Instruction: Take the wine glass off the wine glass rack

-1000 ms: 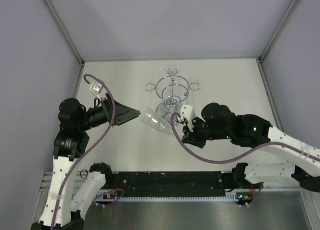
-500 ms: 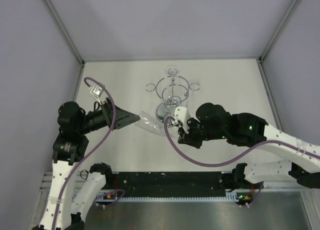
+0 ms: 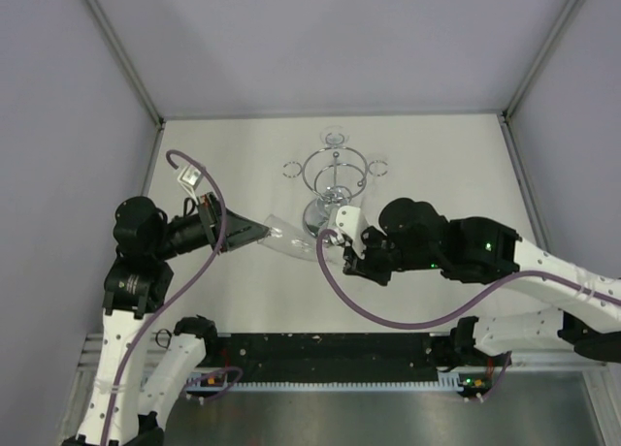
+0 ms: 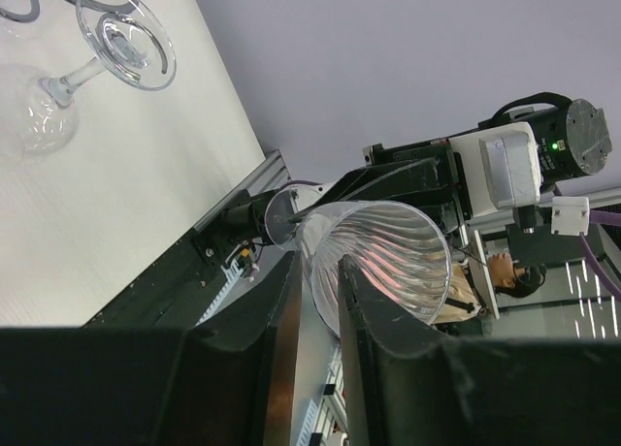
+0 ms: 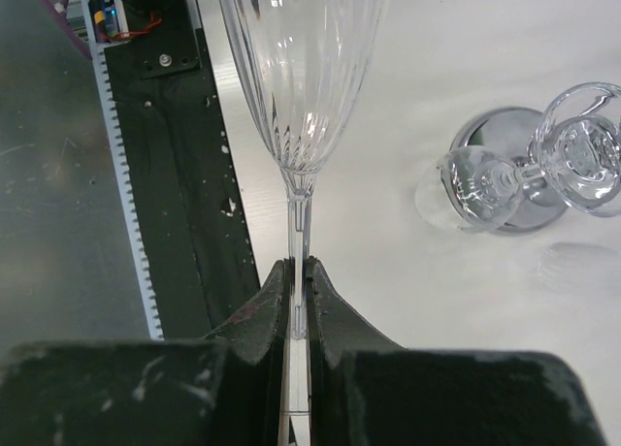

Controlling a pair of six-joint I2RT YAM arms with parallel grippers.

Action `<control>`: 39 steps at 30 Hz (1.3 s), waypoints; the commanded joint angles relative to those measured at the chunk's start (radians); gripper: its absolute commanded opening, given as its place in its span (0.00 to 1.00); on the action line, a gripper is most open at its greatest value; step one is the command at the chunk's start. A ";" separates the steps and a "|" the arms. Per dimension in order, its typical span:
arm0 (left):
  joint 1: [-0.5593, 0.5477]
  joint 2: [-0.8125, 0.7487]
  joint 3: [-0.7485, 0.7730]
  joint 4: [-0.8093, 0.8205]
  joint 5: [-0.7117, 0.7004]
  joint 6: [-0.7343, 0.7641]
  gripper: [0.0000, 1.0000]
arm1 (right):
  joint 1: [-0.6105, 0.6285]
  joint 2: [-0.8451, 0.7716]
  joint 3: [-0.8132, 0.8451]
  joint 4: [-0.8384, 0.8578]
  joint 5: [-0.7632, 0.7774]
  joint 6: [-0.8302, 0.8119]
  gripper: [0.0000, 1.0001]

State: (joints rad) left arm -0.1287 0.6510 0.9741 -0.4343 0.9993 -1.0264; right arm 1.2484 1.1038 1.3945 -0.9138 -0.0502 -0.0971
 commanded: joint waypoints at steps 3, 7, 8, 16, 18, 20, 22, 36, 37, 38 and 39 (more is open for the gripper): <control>-0.002 0.001 -0.020 0.032 0.024 0.025 0.21 | 0.019 0.031 0.077 -0.042 0.046 -0.055 0.00; -0.003 -0.002 -0.031 0.031 0.025 0.035 0.11 | 0.019 0.031 0.080 -0.050 0.085 -0.061 0.00; -0.002 -0.001 -0.031 0.026 0.024 0.037 0.09 | 0.019 0.030 0.081 -0.050 0.085 -0.061 0.00; -0.002 0.009 -0.032 0.005 0.022 0.075 0.00 | 0.019 0.019 0.089 -0.059 0.121 -0.055 0.46; -0.003 0.010 -0.031 0.003 0.024 0.080 0.00 | 0.019 0.011 0.092 -0.062 0.130 -0.053 0.54; -0.003 0.013 -0.028 0.000 0.022 0.086 0.00 | 0.020 0.004 0.092 -0.063 0.136 -0.053 0.60; -0.002 0.019 -0.022 -0.015 0.022 0.103 0.00 | 0.020 -0.012 0.098 -0.063 0.150 -0.050 0.65; -0.002 0.099 0.147 -0.470 -0.220 0.505 0.00 | 0.019 -0.125 0.141 -0.037 0.315 -0.001 0.72; -0.002 0.104 0.150 -0.489 -0.249 0.520 0.00 | 0.019 -0.128 0.135 -0.036 0.329 0.002 0.72; -0.003 0.107 0.150 -0.507 -0.283 0.535 0.00 | 0.019 -0.130 0.129 -0.034 0.337 0.007 0.72; -0.003 0.113 0.155 -0.523 -0.312 0.545 0.00 | 0.019 -0.131 0.123 -0.033 0.345 0.013 0.72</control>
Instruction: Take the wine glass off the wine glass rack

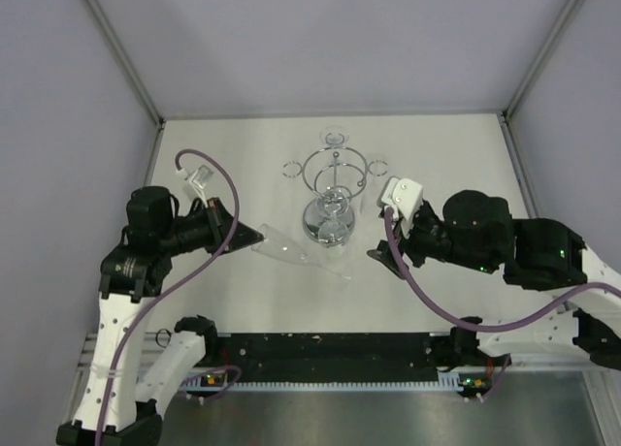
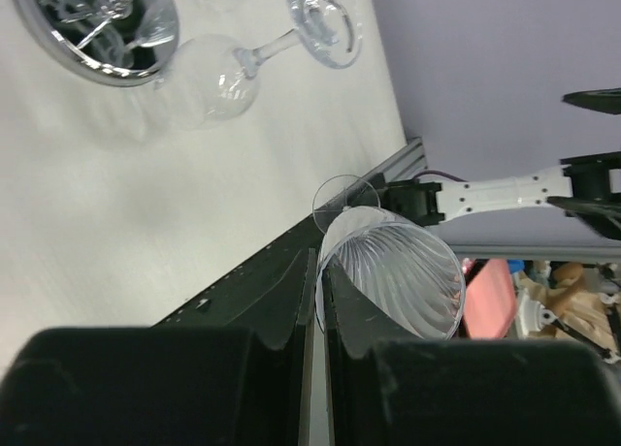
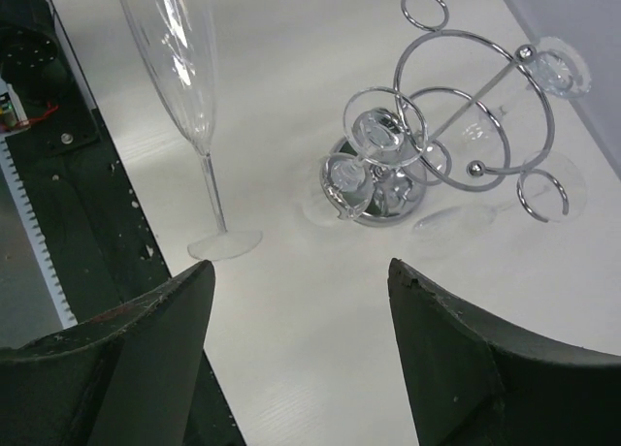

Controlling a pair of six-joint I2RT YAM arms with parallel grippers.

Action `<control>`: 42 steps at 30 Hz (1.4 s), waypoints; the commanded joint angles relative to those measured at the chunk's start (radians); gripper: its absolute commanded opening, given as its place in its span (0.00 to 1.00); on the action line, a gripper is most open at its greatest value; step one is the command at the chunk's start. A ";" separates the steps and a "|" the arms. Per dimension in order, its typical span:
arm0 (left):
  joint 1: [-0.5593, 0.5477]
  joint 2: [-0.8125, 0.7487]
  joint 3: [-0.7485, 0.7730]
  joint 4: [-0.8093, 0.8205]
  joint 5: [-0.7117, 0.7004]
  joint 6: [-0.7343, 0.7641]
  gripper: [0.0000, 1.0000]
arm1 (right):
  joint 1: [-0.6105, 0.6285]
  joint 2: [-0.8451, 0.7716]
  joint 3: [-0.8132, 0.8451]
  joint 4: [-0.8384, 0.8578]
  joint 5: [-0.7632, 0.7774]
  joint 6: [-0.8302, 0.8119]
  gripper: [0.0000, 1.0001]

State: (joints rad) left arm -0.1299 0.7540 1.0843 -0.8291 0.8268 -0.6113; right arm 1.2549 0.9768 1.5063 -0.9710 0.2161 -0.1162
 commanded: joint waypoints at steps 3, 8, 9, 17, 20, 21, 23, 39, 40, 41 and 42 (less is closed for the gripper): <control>0.000 0.036 0.057 -0.153 -0.245 0.153 0.00 | 0.012 -0.013 -0.027 0.046 0.097 0.052 0.72; 0.000 0.112 0.112 -0.142 -0.395 0.154 0.00 | 0.012 -0.010 -0.107 0.097 0.184 0.108 0.73; -0.002 0.132 0.133 -0.146 -0.449 0.160 0.00 | 0.011 -0.006 -0.118 0.100 0.204 0.140 0.73; 0.000 0.327 0.279 -0.169 -0.779 0.243 0.00 | -0.005 -0.013 -0.218 0.156 0.264 0.231 0.73; 0.000 0.401 0.334 -0.151 -0.859 0.260 0.00 | -0.057 -0.036 -0.265 0.181 0.246 0.266 0.73; 0.000 0.428 0.357 -0.134 -0.861 0.260 0.00 | -0.083 -0.047 -0.279 0.186 0.230 0.277 0.73; 0.000 0.485 0.407 -0.108 -0.845 0.255 0.00 | -0.116 -0.073 -0.302 0.193 0.200 0.294 0.73; 0.000 0.981 0.847 -0.078 -0.929 0.275 0.00 | -0.143 -0.188 -0.442 0.204 0.216 0.383 0.75; -0.002 0.995 0.853 -0.073 -0.940 0.274 0.00 | -0.144 -0.190 -0.448 0.204 0.218 0.386 0.75; -0.002 1.007 0.856 -0.068 -0.949 0.274 0.00 | -0.144 -0.187 -0.452 0.206 0.220 0.389 0.75; -0.005 1.018 0.858 -0.062 -0.960 0.274 0.00 | -0.143 -0.184 -0.454 0.204 0.218 0.391 0.75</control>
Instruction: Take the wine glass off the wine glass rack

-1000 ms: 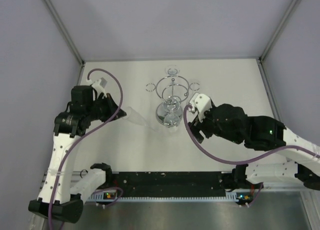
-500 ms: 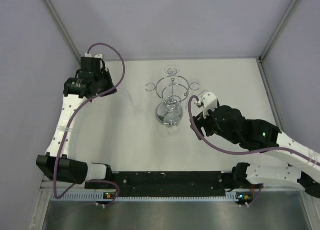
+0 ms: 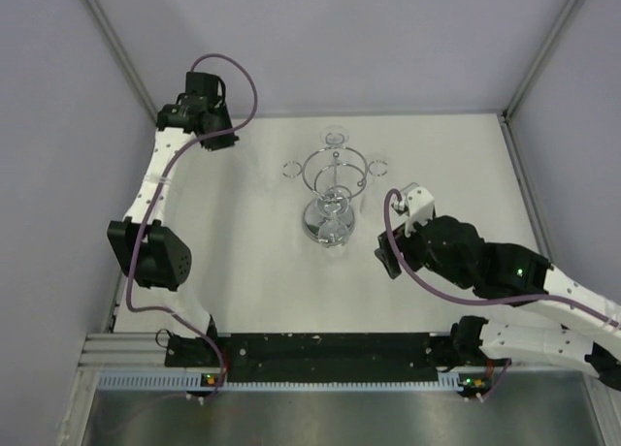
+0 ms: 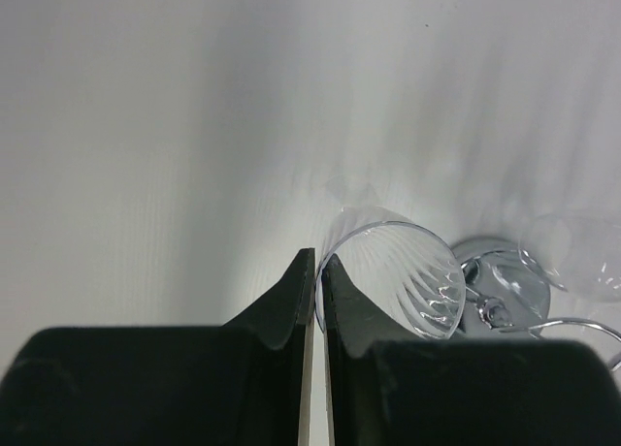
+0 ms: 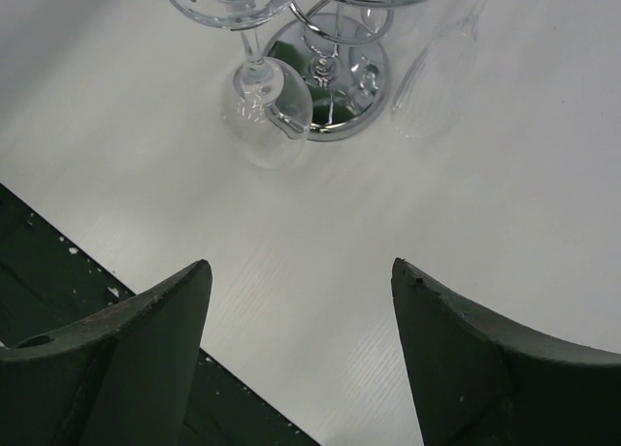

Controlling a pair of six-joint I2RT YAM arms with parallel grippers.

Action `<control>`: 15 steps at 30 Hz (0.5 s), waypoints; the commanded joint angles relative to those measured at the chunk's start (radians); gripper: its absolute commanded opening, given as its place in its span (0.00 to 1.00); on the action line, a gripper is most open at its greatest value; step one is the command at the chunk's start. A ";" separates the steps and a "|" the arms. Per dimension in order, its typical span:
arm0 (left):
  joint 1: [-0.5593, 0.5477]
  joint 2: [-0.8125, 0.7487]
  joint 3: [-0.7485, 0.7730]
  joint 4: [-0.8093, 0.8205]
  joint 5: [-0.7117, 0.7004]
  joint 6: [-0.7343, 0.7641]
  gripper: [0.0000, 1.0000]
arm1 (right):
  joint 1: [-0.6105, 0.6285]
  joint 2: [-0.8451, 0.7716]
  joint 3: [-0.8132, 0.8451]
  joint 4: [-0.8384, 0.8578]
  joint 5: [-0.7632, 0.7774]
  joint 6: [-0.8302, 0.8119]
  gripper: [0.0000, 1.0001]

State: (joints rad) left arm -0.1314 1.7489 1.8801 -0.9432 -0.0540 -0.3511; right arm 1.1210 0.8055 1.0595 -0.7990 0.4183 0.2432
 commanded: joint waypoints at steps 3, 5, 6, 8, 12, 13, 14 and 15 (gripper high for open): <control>-0.019 0.044 0.066 0.075 -0.131 0.026 0.00 | -0.010 -0.022 -0.027 0.035 0.016 0.044 0.75; -0.033 0.054 0.068 0.089 -0.167 0.038 0.00 | -0.010 -0.029 -0.041 0.044 0.016 0.045 0.75; -0.039 0.057 0.070 0.095 -0.173 0.041 0.00 | -0.009 -0.029 -0.047 0.046 0.014 0.047 0.75; -0.053 0.064 0.067 0.110 -0.205 0.046 0.00 | -0.010 -0.031 -0.053 0.046 0.008 0.051 0.75; -0.068 0.072 0.060 0.138 -0.222 0.052 0.00 | -0.010 -0.037 -0.061 0.047 -0.001 0.057 0.75; -0.073 0.075 0.057 0.144 -0.230 0.054 0.00 | -0.010 -0.038 -0.062 0.047 -0.001 0.057 0.75; -0.076 0.075 0.050 0.152 -0.231 0.055 0.00 | -0.010 -0.040 -0.064 0.047 -0.001 0.059 0.75; -0.079 0.075 0.042 0.161 -0.230 0.057 0.00 | -0.009 -0.042 -0.067 0.047 -0.006 0.059 0.75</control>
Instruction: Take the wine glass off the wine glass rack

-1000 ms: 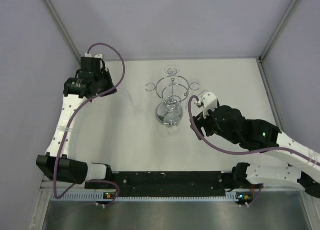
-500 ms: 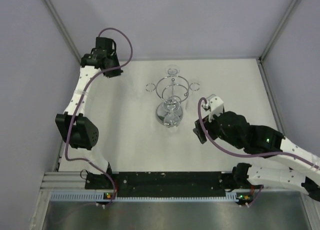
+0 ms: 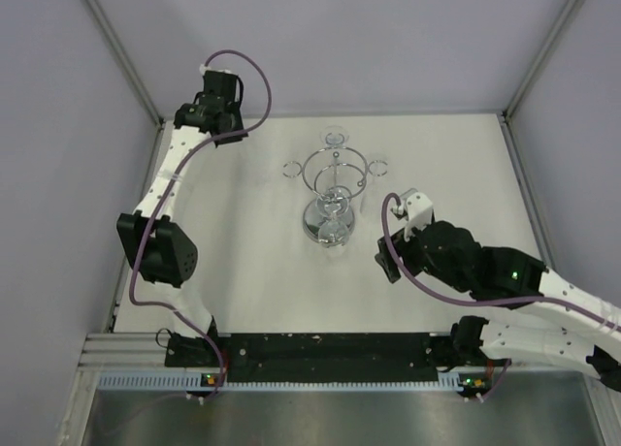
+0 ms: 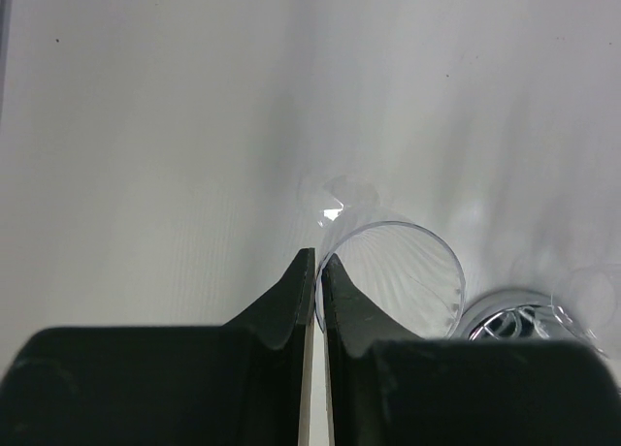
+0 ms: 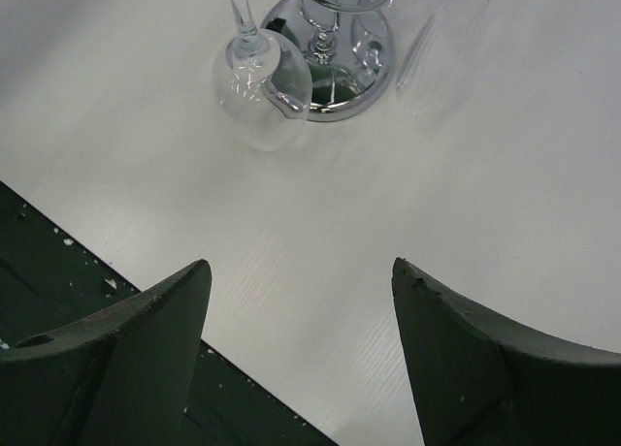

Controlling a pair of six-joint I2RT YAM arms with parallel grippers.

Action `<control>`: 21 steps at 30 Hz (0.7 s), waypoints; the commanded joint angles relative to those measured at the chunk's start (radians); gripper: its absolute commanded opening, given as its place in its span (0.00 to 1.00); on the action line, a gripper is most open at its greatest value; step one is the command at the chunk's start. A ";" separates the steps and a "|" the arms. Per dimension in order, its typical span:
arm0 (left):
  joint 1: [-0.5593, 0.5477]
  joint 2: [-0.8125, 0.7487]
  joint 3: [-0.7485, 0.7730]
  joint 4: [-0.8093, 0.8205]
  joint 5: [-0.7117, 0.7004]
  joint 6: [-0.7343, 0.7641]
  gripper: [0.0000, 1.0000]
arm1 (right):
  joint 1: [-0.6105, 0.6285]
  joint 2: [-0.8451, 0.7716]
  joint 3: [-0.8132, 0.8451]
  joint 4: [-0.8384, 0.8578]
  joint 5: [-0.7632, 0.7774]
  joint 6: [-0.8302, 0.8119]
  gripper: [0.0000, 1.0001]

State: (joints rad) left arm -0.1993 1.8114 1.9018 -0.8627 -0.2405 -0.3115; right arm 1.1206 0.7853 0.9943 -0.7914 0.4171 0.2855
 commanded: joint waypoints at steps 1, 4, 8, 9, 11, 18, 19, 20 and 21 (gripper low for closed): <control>-0.012 0.014 0.014 0.091 -0.042 0.017 0.00 | -0.010 -0.021 -0.005 0.041 -0.005 0.015 0.75; -0.015 0.023 -0.004 0.102 -0.033 0.011 0.00 | -0.008 -0.026 -0.010 0.040 -0.006 0.017 0.76; -0.017 0.035 -0.026 0.113 -0.033 0.003 0.00 | -0.008 -0.029 -0.011 0.041 -0.009 0.015 0.76; -0.020 0.035 -0.029 0.116 -0.033 0.002 0.00 | -0.010 -0.029 -0.013 0.041 -0.009 0.015 0.76; -0.019 0.043 -0.033 0.119 -0.034 0.002 0.00 | -0.010 -0.032 -0.014 0.043 -0.008 0.014 0.76; -0.022 0.058 -0.035 0.120 -0.039 0.006 0.00 | -0.008 -0.032 -0.020 0.047 -0.011 0.018 0.77; -0.022 0.057 -0.037 0.120 -0.037 0.006 0.00 | -0.011 -0.031 -0.023 0.049 -0.011 0.017 0.77; -0.022 0.058 -0.038 0.119 -0.037 0.006 0.00 | -0.008 -0.029 -0.022 0.050 -0.011 0.017 0.77; -0.022 0.057 -0.041 0.120 -0.040 0.008 0.00 | -0.010 -0.027 -0.023 0.052 -0.011 0.017 0.77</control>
State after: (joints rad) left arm -0.2180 1.8702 1.8641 -0.7906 -0.2573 -0.3107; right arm 1.1206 0.7654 0.9749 -0.7849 0.4061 0.2920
